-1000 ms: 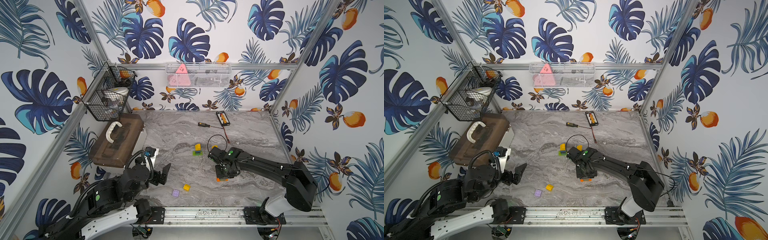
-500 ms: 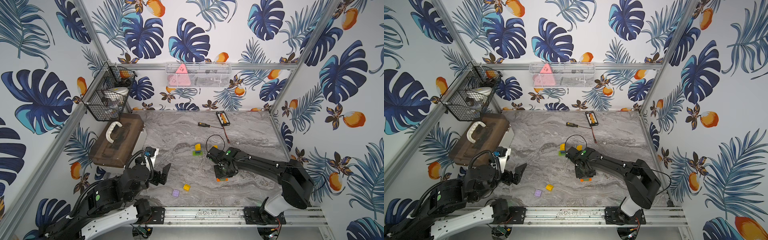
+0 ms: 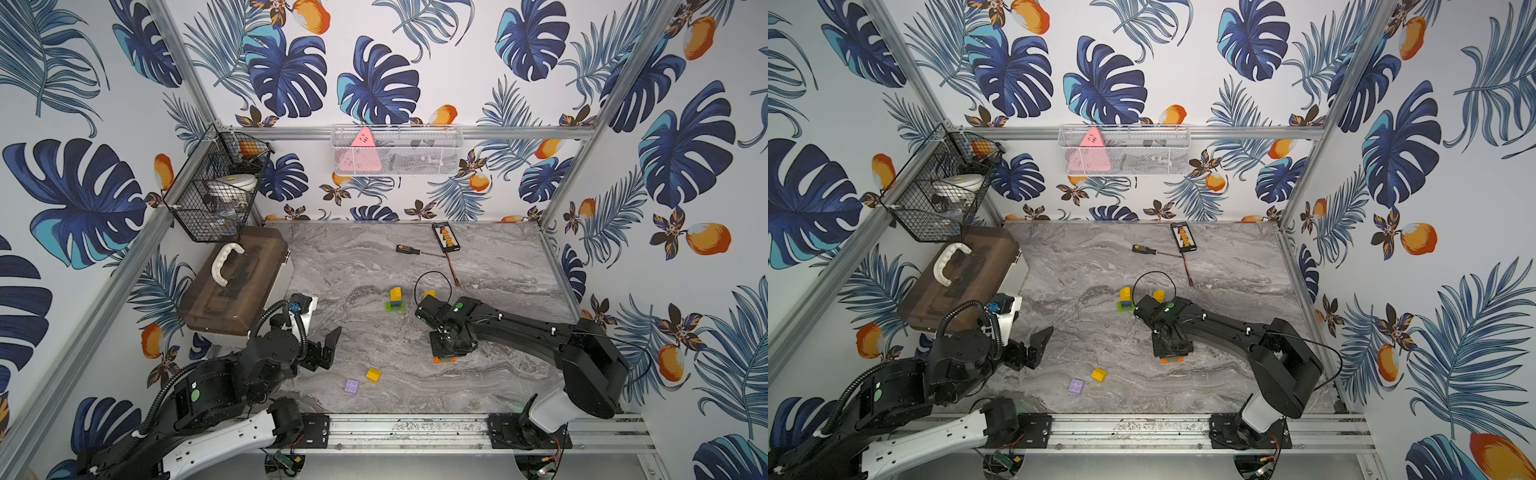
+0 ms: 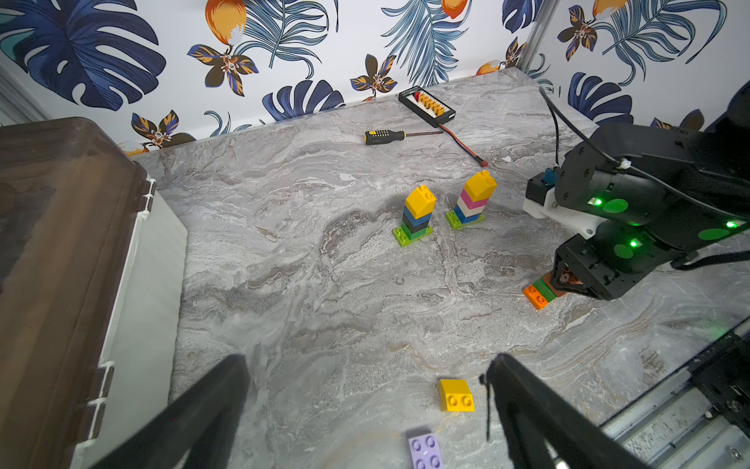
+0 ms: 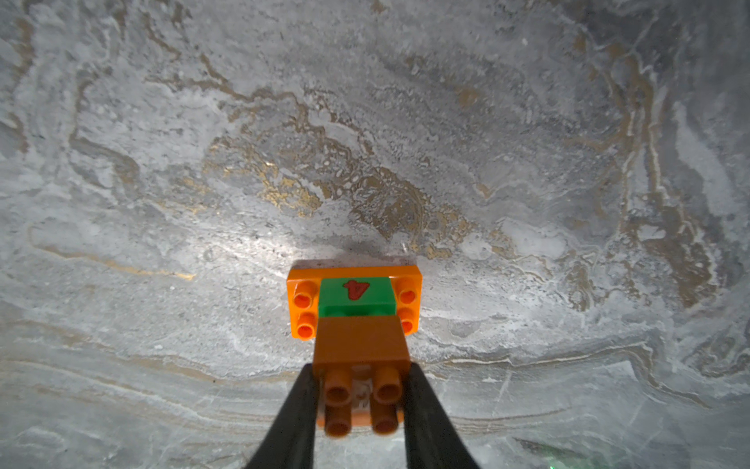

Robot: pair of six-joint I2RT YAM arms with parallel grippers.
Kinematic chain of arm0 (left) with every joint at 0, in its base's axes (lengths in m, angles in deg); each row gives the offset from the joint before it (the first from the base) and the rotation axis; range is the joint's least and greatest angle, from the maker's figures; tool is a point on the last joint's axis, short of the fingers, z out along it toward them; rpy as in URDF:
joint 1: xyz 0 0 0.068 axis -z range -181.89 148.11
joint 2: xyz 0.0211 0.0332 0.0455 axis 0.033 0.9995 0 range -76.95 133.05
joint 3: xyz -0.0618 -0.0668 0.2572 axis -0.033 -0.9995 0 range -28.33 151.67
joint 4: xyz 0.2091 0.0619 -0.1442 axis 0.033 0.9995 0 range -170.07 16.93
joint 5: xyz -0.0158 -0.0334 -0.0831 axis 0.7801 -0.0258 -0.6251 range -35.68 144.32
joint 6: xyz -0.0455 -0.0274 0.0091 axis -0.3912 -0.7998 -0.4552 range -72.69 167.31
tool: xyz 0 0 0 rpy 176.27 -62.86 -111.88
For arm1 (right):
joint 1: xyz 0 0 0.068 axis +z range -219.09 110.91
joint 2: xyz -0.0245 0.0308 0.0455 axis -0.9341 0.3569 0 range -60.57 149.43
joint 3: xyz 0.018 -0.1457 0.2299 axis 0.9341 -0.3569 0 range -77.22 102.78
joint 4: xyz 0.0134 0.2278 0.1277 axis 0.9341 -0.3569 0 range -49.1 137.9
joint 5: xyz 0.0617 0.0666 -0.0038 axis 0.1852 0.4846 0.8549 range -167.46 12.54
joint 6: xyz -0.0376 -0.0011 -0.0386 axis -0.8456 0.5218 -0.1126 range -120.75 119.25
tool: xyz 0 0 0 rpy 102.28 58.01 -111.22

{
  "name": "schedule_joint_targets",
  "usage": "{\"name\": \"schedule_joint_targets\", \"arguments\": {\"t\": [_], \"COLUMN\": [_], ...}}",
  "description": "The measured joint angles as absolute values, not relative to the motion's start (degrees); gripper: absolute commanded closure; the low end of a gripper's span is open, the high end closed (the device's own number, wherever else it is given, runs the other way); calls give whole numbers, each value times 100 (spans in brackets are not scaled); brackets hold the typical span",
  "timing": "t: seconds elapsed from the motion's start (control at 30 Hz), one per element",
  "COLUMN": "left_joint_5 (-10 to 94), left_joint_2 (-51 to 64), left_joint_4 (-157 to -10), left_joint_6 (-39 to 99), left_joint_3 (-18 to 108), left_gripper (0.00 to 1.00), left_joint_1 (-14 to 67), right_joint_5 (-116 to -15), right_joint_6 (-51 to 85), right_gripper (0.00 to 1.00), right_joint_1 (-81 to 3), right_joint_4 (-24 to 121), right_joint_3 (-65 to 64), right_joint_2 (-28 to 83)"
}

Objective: Assemble the number 1 with lego
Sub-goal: Assemble the lego brick with the lego brick.

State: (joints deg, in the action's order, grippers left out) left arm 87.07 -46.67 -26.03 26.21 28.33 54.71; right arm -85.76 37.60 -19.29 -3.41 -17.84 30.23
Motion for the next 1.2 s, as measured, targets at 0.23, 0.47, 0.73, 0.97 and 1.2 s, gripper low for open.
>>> {"name": "schedule_joint_targets", "arguments": {"t": [0.23, 0.47, 0.73, 0.97, 1.2], "left_joint_5": [8707, 8710, 8710, 8710, 8716], "left_joint_2": [-4667, -4695, -4706, -4715, -4746], "left_joint_4": [-2603, -2601, -2601, -2601, -2601], "left_joint_6": [2621, 2610, 2610, 2610, 2608], "left_joint_3": [2833, 2833, 2833, 2833, 2833], "left_gripper": [1, 1, 1, 1, 1], "left_joint_1": [5471, 5471, 5471, 5471, 5471], "right_joint_5": [-8552, -8571, -8573, -8554, -8593], "right_joint_6": [3762, 3764, 3781, 3784, 3781], "right_gripper": [87, 87, 89, 85, 55], "right_joint_1": [-1975, -1975, -1975, -2114, -2152], "right_joint_4": [-251, -260, -151, -247, -273], "right_joint_3": [-1819, -1782, -1907, -1669, -1518], "right_joint_2": [3004, 3113, 3115, 3257, 3336]}}
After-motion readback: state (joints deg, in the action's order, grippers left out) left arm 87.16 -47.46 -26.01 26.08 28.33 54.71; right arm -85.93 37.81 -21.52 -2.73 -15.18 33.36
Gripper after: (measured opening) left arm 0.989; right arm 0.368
